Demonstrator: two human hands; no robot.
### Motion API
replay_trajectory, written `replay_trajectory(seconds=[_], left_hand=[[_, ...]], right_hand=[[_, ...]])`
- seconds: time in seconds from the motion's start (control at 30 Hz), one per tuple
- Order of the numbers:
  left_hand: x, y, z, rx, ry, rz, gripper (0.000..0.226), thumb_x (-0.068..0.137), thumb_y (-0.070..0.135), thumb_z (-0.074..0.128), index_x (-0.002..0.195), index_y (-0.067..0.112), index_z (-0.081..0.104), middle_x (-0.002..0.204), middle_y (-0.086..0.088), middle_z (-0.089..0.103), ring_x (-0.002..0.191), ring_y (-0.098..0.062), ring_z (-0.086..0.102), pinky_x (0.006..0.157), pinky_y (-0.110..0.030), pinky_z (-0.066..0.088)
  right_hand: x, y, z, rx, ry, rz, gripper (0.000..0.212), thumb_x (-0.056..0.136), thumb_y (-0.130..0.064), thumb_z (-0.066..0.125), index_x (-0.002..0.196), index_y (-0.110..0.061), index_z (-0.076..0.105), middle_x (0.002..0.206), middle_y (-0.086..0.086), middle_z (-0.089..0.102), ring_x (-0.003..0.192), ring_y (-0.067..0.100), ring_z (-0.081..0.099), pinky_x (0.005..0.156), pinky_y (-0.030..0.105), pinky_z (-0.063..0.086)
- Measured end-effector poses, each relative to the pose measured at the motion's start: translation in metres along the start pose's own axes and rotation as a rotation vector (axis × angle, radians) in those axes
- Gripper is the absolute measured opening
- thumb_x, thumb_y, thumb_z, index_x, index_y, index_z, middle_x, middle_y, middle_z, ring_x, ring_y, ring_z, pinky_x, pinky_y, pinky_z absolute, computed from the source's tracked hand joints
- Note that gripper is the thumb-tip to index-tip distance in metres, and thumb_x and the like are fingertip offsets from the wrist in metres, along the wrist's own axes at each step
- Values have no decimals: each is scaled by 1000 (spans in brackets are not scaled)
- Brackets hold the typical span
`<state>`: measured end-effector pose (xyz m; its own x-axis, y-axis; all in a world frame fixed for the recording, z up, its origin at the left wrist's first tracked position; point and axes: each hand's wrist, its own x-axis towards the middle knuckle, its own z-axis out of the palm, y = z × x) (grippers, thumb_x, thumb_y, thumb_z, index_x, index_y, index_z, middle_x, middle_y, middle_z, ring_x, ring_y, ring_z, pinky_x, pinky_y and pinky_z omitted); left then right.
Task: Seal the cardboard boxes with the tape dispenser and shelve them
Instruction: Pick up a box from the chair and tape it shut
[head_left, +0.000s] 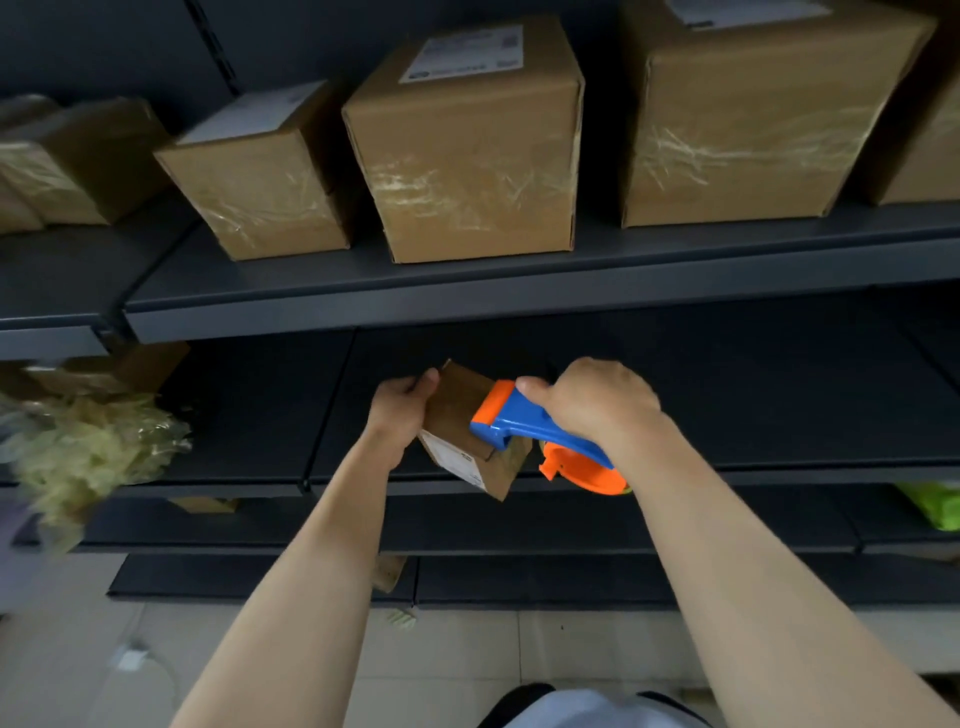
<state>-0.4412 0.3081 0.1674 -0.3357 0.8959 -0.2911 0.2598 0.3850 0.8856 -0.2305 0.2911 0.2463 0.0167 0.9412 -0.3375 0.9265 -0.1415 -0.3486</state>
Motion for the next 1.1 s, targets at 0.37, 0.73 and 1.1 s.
replay_trajectory(seconds=[0.37,0.73,1.1], left_hand=[[-1,6,32,520,138,278,54,92,50,50,138,23,41,130,-4,55,115,-24,54,92,-37,45],[16,19,34,749,77,243,61,94,56,39,141,18,40,130,-10,55,119,-29,51,101,-44,40],[10,17,35,825,152,277,61,93,57,39,139,18,41,136,-16,45,125,-34,42,101,-45,34]], right_hand=[[6,7,9,71,33,27,65,83,-75,39,73,-12,49,70,6,56,61,21,54,47,28,33],[-16,88,8,156,1,143,67,75,-80,45,64,-15,50,65,2,52,57,15,49,47,27,31],[3,70,67,74,-179,228,67,86,-73,37,72,-10,50,68,7,54,59,21,51,59,31,39]])
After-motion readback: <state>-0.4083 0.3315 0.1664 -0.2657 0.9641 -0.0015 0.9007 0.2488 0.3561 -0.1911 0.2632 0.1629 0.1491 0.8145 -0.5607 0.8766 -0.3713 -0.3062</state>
